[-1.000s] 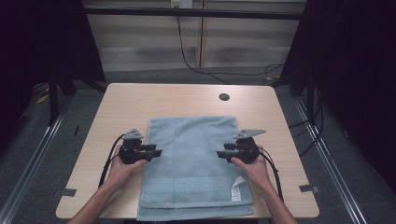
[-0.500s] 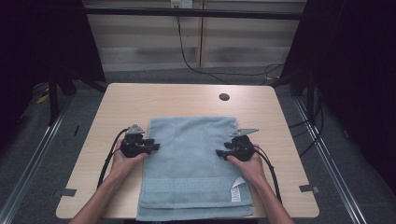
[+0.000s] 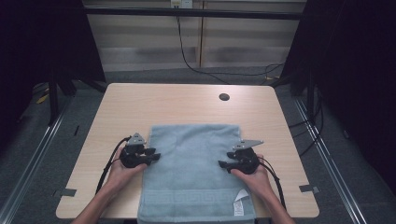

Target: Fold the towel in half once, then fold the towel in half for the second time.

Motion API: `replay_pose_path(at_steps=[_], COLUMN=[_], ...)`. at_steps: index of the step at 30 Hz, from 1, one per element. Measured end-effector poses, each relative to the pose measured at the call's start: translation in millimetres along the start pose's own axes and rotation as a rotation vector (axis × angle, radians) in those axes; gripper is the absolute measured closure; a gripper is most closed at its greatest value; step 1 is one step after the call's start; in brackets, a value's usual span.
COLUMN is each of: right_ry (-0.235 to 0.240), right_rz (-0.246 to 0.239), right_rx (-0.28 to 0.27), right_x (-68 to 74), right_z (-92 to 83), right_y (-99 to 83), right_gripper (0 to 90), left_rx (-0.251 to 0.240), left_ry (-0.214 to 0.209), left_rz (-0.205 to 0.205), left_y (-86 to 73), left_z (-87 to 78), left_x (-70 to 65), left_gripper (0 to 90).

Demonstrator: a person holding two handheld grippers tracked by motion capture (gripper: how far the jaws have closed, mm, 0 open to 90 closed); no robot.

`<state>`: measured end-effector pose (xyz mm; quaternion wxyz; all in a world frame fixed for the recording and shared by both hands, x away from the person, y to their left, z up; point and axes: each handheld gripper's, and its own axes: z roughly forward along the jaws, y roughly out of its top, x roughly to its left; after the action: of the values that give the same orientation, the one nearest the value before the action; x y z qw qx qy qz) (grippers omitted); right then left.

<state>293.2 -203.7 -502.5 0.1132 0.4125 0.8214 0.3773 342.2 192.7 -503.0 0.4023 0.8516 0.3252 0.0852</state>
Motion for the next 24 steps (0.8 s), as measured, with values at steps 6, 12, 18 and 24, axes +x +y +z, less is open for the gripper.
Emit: replay_pose_path(at_steps=[6,12,18,24], right_ry=[0.033,0.036,0.108,0.145], right_rz=[0.01,-0.002,0.025,0.065], right_rx=[-0.001,0.013,0.018,0.023], right_x=[8.9,29.8,40.5,35.6], right_z=[-9.5,-19.7,-30.9,-37.5], right_y=[-9.9,-20.8,-31.2,-27.2], right_gripper=[44.9,44.4,43.7,41.7], left_rx=[-0.004,-0.009,0.033,0.024], left_ry=[-0.012,-0.036,-0.063,-0.099], left_rz=[-0.015,-0.021,-0.027,-0.032], left_y=[-5.2,-16.9,-24.5,-28.3], left_z=[-4.4,-16.1,-29.6,-40.5], left_x=[-5.9,-12.4,-23.9,-26.3], left_gripper=[62.8,63.0,63.1,59.9])
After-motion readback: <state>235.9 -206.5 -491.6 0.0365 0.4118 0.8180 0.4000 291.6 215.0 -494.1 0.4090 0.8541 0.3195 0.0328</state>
